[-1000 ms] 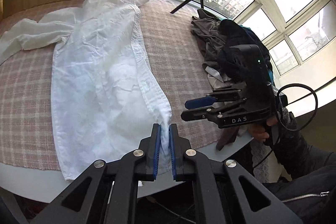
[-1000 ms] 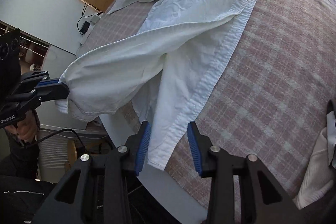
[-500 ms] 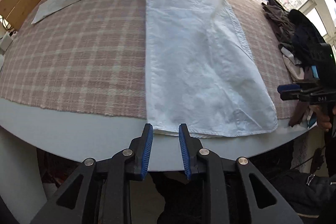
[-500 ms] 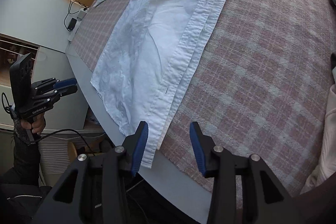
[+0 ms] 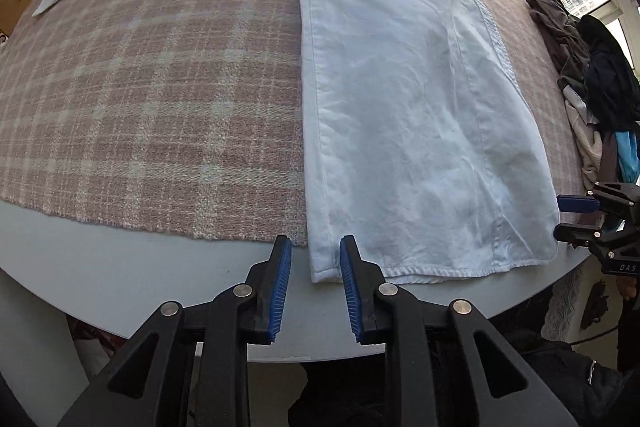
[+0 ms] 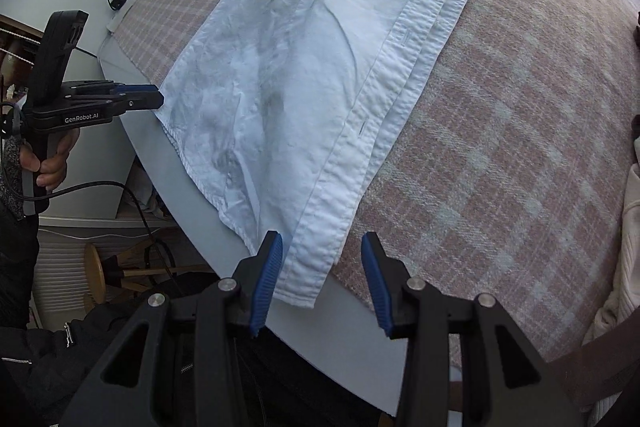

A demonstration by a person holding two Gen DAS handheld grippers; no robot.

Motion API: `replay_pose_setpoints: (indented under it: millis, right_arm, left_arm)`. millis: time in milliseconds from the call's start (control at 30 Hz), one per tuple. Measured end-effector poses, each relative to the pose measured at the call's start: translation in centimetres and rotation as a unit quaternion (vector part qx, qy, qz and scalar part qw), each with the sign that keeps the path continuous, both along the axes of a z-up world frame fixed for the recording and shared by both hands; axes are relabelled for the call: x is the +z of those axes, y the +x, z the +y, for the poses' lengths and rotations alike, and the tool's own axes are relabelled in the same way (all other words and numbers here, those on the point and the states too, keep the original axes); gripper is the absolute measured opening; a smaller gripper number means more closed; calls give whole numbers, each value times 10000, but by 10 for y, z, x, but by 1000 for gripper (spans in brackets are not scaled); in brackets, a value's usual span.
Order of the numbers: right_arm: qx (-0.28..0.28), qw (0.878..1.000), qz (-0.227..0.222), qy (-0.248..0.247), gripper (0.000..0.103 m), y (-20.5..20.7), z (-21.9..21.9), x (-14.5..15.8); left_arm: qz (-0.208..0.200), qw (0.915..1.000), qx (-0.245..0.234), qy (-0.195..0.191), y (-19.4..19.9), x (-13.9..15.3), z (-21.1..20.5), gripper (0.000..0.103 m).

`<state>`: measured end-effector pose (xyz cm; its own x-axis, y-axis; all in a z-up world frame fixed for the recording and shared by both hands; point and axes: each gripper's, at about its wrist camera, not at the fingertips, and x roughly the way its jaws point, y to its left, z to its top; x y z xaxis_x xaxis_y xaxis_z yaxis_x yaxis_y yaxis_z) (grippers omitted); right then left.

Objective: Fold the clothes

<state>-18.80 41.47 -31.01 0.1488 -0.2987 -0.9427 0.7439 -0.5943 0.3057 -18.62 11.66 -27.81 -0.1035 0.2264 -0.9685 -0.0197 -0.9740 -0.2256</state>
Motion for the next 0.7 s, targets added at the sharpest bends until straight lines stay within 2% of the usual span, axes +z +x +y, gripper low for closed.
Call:
replay_pose_setpoints:
  millis: [67, 167, 233, 300, 433, 567, 700]
  right_arm:
    - [-18, 10000, 43, 12, 41, 2, 0, 1]
    - [-124, 9998, 106, 62, 41, 1, 1, 2]
    - [-221, 9996, 165, 77, 41, -2, 3, 4]
    - [-360, 9991, 212, 48, 41, -6, 7, 7]
    - [-571, 9974, 431, -123, 41, -7, 15, 25]
    - [-483, 9958, 655, -423, 41, 10, 7, 48]
    - [-215, 9929, 1055, -501, 47, 42, -12, 63]
  left_arm:
    - [-19, 9998, -116, 183, 1, -1, 2, 11]
    - [32, 9993, -305, 222, 0, 2, 8, 9]
    - [93, 9984, -285, 481, -3, 10, 5, 8]
    - [248, 9963, -225, 789, -7, 26, -1, 8]
    - [569, 9913, -218, 1169, -21, 65, -8, 8]
    - [808, 9881, -382, 1254, -48, 101, -1, 8]
    - [920, 9856, -630, 1269, -70, 123, 19, 8]
